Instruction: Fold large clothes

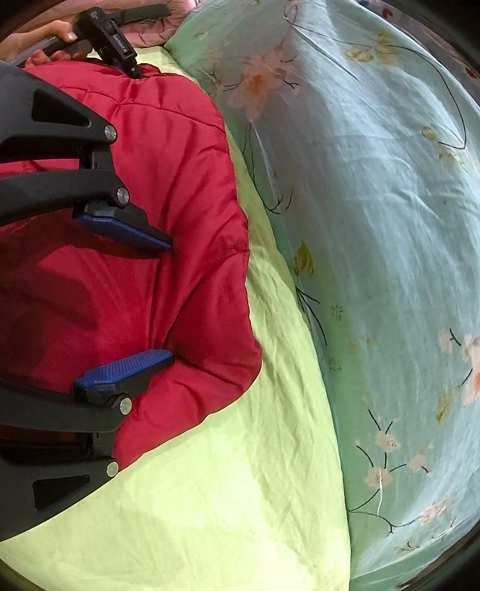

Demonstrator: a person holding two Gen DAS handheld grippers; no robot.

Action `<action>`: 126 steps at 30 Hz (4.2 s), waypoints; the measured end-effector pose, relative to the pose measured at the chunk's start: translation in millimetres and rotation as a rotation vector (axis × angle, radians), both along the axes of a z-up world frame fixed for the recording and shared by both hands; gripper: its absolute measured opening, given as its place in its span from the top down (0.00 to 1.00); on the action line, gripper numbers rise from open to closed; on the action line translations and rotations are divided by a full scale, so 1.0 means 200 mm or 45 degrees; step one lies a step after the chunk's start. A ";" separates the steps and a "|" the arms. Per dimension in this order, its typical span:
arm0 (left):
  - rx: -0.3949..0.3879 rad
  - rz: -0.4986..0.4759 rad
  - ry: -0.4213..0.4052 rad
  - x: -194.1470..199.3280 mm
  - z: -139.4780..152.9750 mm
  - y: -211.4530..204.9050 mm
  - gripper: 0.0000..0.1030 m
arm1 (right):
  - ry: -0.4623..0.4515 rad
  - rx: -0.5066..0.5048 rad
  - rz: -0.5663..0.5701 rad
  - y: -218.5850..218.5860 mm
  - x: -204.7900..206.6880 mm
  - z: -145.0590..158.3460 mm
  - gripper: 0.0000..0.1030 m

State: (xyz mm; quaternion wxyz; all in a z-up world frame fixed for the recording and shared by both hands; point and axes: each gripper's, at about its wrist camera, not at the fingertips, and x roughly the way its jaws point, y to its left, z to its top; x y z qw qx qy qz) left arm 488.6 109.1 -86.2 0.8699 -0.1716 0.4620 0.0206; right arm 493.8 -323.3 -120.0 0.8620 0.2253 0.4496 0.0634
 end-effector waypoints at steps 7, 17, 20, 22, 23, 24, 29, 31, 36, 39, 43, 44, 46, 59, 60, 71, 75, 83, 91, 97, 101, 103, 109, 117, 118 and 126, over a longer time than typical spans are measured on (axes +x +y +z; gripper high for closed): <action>-0.124 -0.045 -0.107 -0.27 0.16 0.11 0.32 | -0.004 -0.091 -0.050 -0.09 -0.07 0.17 0.43; -0.102 -0.105 -0.195 -0.68 0.25 0.20 0.29 | -0.046 -0.044 -0.011 -0.27 -0.38 0.30 0.30; -0.108 -0.096 -0.188 -0.79 0.23 0.26 0.29 | -0.044 -0.015 -0.009 -0.28 -0.47 0.31 0.30; -0.097 -0.097 -0.185 -0.87 0.22 0.27 0.29 | -0.046 0.013 -0.003 -0.31 -0.54 0.31 0.29; -0.097 -0.102 -0.181 -0.87 0.20 0.27 0.29 | -0.045 0.015 0.001 -0.32 -0.58 0.31 0.29; -0.101 -0.111 -0.170 -0.89 0.19 0.27 0.29 | -0.045 0.014 0.006 -0.31 -0.60 0.30 0.29; -0.112 -0.142 -0.157 -0.97 0.16 0.28 0.29 | -0.050 0.021 0.058 -0.32 -0.70 0.28 0.18; -0.117 -0.144 -0.159 -1.01 0.15 0.29 0.29 | -0.048 0.016 0.077 -0.32 -0.73 0.27 0.17; -0.183 -0.152 -0.143 -1.06 0.09 0.31 0.23 | -0.022 0.054 0.060 -0.37 -0.84 0.24 0.17; -0.213 -0.150 -0.127 -1.06 0.05 0.30 0.23 | -0.003 0.093 0.054 -0.40 -0.87 0.21 0.17; -0.254 -0.131 -0.117 -1.06 0.01 0.31 0.22 | 0.023 0.131 0.073 -0.40 -0.87 0.15 0.17; -0.263 -0.131 -0.116 -1.05 0.00 0.31 0.21 | 0.030 0.134 0.075 -0.40 -0.87 0.14 0.16; -0.283 -0.129 -0.104 -1.03 -0.03 0.32 0.20 | 0.041 0.156 0.078 -0.40 -0.86 0.11 0.14; -0.590 -0.113 -0.024 -0.84 -0.23 0.33 0.00 | 0.168 0.463 0.243 -0.28 -0.65 -0.08 0.06; -0.593 -0.110 -0.017 -0.83 -0.23 0.32 0.00 | 0.172 0.477 0.246 -0.27 -0.64 -0.09 0.05; -0.565 -0.192 -0.109 -0.80 -0.18 0.23 0.28 | 0.142 0.502 0.290 -0.18 -0.61 -0.08 0.23; -0.539 -0.211 -0.160 -0.83 -0.11 0.23 0.48 | 0.101 0.542 0.318 -0.17 -0.64 -0.03 0.48; -0.495 -0.253 -0.252 -0.99 0.08 0.20 0.60 | 0.039 0.526 0.335 -0.14 -0.75 0.14 0.64; -0.528 -0.238 -0.295 -1.40 0.17 0.30 0.62 | -0.007 0.544 0.410 -0.09 -1.09 0.29 0.66; -0.523 -0.224 -0.263 -1.77 0.12 0.31 0.62 | 0.020 0.537 0.442 -0.03 -1.40 0.28 0.66; -0.514 -0.226 -0.270 -1.93 0.13 0.29 0.62 | 0.030 0.556 0.433 -0.01 -1.57 0.27 0.65; -0.503 -0.229 -0.275 -1.98 0.13 0.28 0.62 | 0.026 0.547 0.425 0.00 -1.64 0.27 0.65; -0.515 -0.219 -0.249 -2.04 0.10 0.29 0.62 | 0.032 0.550 0.396 -0.01 -1.73 0.26 0.65; -0.464 -0.140 -0.140 -2.02 -0.03 0.30 0.49 | 0.101 0.554 0.337 -0.01 -1.71 0.14 0.53; -0.461 -0.133 -0.136 -2.02 -0.04 0.30 0.45 | 0.107 0.558 0.328 -0.02 -1.71 0.12 0.47; -0.415 -0.043 -0.066 -2.04 -0.08 0.31 0.20 | 0.124 0.547 0.289 -0.04 -1.75 0.09 0.35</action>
